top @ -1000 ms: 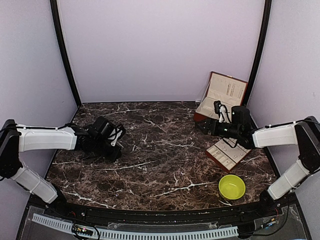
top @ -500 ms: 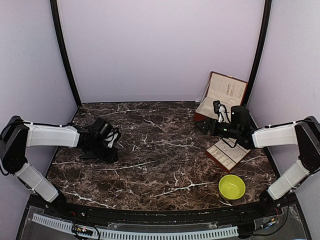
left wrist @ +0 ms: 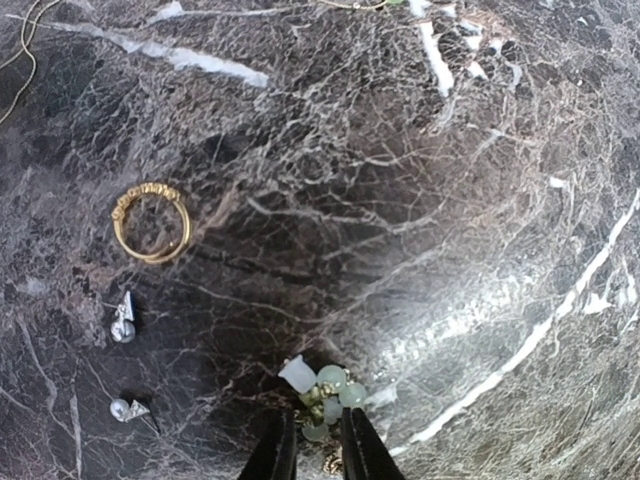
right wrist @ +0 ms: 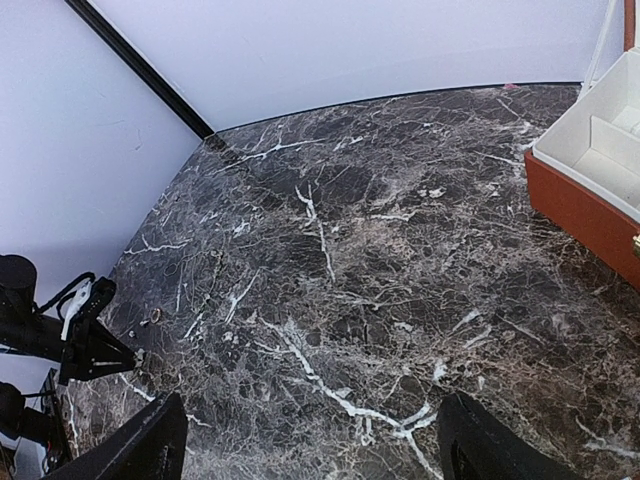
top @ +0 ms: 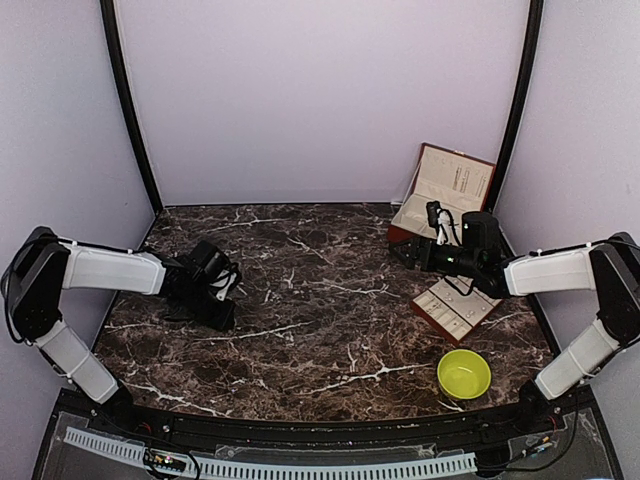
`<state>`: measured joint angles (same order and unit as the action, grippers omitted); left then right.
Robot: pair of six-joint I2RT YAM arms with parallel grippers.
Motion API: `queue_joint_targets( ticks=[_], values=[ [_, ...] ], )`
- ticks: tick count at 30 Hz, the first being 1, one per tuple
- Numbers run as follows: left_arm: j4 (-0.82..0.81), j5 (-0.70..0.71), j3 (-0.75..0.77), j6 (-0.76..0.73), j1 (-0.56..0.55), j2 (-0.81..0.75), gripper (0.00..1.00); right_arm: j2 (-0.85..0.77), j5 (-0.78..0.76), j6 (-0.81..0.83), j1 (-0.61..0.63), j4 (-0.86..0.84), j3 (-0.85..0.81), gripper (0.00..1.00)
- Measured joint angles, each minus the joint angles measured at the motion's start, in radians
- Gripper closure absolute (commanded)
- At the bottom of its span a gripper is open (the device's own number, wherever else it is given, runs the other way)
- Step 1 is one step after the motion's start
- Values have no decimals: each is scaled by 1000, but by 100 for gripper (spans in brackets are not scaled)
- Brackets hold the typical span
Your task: Organize the mixed jewelry
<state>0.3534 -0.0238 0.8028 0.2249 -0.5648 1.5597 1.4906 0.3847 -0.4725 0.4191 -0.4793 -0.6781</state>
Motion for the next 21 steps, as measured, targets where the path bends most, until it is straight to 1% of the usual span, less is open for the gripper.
queue_joint_targets(
  ticks=[13,15,17,21],
  values=[
    [-5,6,51,-13,0,64,82,11,0,0,0,-4,0,13],
    [-5,6,52,-15,0,66,84,11,0,0,0,-4,0,13],
    [-5,6,53,-16,0,67,88,12,0,0,0,-5,0,12],
    [-8,15,53,-21,0,67,90,16,0,0,0,-7,0,13]
  ],
)
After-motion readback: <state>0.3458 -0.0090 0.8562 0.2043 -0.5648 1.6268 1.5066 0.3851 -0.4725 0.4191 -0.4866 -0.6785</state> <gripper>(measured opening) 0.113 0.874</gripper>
